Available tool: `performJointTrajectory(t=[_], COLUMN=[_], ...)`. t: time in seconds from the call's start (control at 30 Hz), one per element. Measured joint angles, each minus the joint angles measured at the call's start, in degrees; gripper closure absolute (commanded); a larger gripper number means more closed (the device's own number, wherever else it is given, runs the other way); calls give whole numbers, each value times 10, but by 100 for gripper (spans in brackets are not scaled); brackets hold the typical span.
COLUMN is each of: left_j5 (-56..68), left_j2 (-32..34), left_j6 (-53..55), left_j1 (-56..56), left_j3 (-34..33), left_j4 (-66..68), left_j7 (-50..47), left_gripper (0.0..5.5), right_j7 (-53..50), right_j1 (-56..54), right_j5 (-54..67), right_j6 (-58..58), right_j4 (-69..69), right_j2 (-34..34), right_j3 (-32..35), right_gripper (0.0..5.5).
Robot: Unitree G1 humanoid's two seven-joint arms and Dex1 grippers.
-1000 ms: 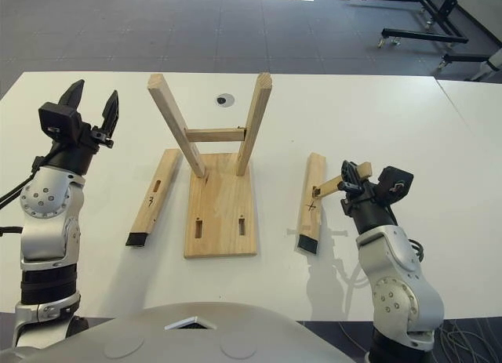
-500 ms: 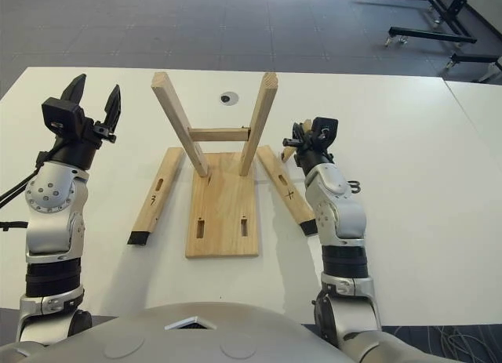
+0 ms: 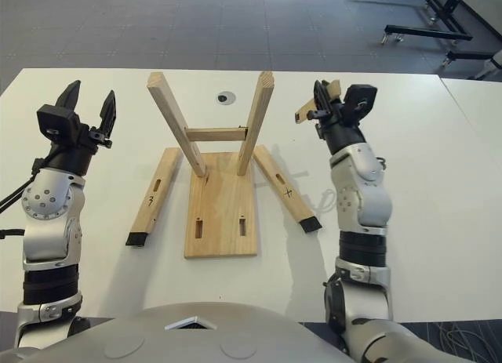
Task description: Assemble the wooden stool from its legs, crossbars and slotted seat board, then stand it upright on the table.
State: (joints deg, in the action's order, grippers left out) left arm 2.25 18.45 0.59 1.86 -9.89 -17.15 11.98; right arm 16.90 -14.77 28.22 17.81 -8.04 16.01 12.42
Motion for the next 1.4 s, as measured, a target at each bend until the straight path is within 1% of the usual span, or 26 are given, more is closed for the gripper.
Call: performJointTrajectory(t=[0.07,0.13,0.23,0.33,0.53,0.7,0.97,1.2,1.4], left_j5=[-2,-3,-4,-4,-4,-5,-9,-8,-8], left_j2=[-4,-9,-13,-13,-12,-12,-13,-13,-13], left_j6=[0,0,0,0,2,3,2,2,2], left_j1=[-7,-15,-17,-16,-15,-16,-23,-23,-24], left_j3=[0,1,1,1,1,1,2,1,1], left_j4=[-6,-8,-9,-9,-9,-10,-11,-11,-17], left_j7=[-7,-10,-14,-14,-12,-11,-14,-14,-14], left_gripper=[273,273,273,273,273,273,273,273,273], right_j7=[27,40,39,31,16,23,62,73,79], right_j1=[33,88,167,197,200,200,173,173,179], right_j5=[14,17,41,66,79,77,43,11,10], right_j6=[17,35,76,107,130,141,127,105,104], right_j4=[-30,-70,-131,-178,-199,-199,-169,-137,-136], right_j2=[27,39,31,10,3,21,52,53,53], right_j3=[14,14,-6,-27,-36,-37,-51,-65,-69], right_gripper=[511,511,511,511,511,511,511,511,511])
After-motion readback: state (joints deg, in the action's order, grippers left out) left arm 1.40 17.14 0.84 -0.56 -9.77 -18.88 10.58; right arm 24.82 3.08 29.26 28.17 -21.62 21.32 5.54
